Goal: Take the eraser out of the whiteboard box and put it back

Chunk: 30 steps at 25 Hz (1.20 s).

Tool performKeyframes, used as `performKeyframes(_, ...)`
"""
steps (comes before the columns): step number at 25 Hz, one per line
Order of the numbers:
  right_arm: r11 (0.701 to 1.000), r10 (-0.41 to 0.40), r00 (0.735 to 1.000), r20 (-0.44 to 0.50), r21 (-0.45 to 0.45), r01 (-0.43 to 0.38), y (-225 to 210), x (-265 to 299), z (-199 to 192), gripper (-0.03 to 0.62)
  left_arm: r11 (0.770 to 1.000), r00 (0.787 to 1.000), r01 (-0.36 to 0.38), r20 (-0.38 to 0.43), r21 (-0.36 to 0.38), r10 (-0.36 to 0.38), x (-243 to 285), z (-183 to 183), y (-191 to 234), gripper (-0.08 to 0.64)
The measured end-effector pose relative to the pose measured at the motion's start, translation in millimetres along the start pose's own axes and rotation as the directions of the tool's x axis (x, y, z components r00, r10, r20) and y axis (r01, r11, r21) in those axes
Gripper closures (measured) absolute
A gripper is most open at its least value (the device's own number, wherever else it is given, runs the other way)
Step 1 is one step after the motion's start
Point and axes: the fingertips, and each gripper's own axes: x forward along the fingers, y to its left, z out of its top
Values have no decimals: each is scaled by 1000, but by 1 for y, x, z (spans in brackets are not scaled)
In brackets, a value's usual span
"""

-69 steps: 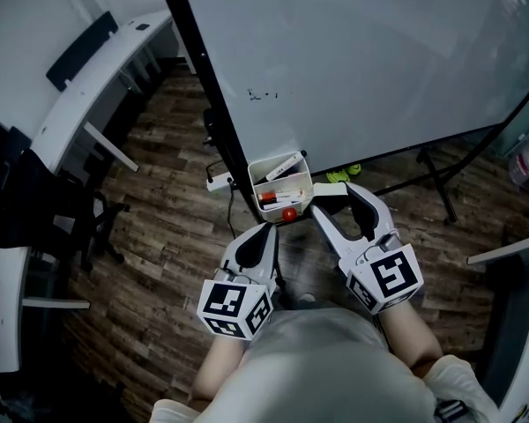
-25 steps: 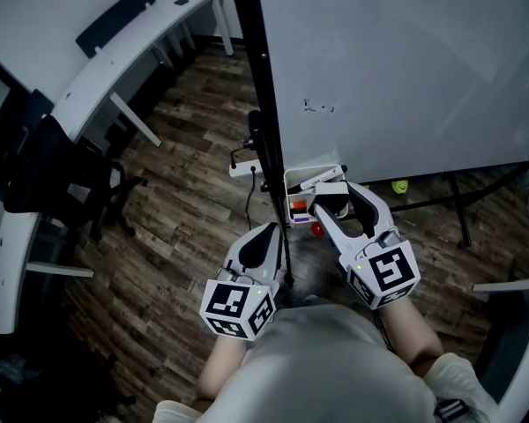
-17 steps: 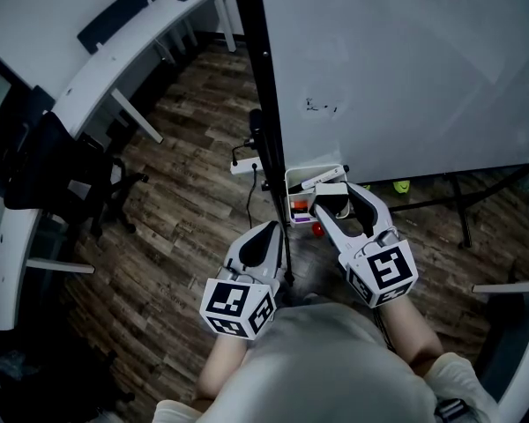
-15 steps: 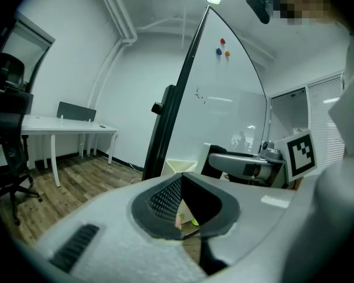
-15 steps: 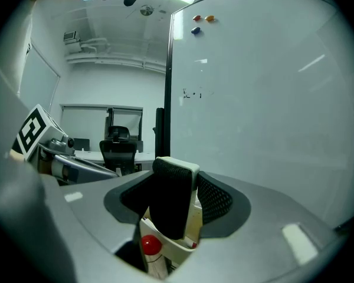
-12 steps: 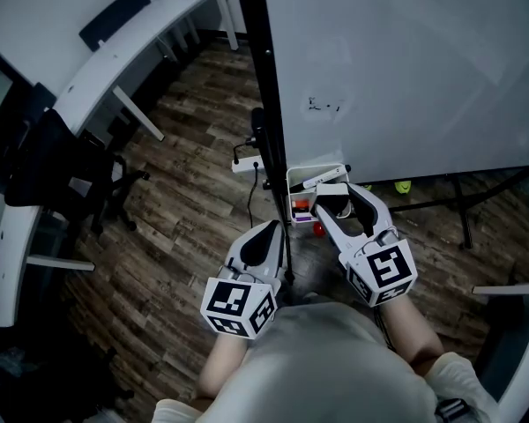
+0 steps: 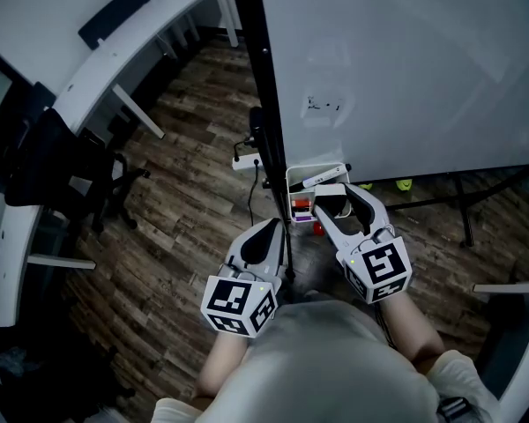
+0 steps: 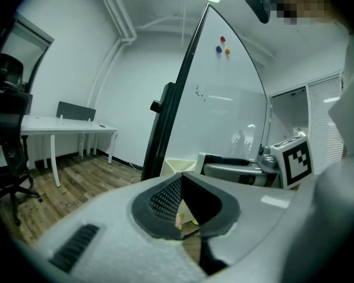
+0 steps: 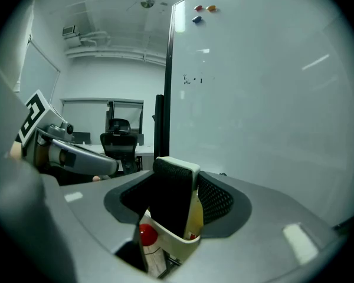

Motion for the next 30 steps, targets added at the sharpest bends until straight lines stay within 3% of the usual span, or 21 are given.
performKeyframes(16, 999, -4, 1000, -12, 43, 5, -1, 0, -6, 347, 1000, 1000, 22, 1, 3, -22, 1, 2, -2, 558)
performKeyframes(30, 999, -26, 999, 42, 42, 24, -1, -12, 16, 336, 999, 999, 48, 6, 1, -48, -2, 3, -8, 558)
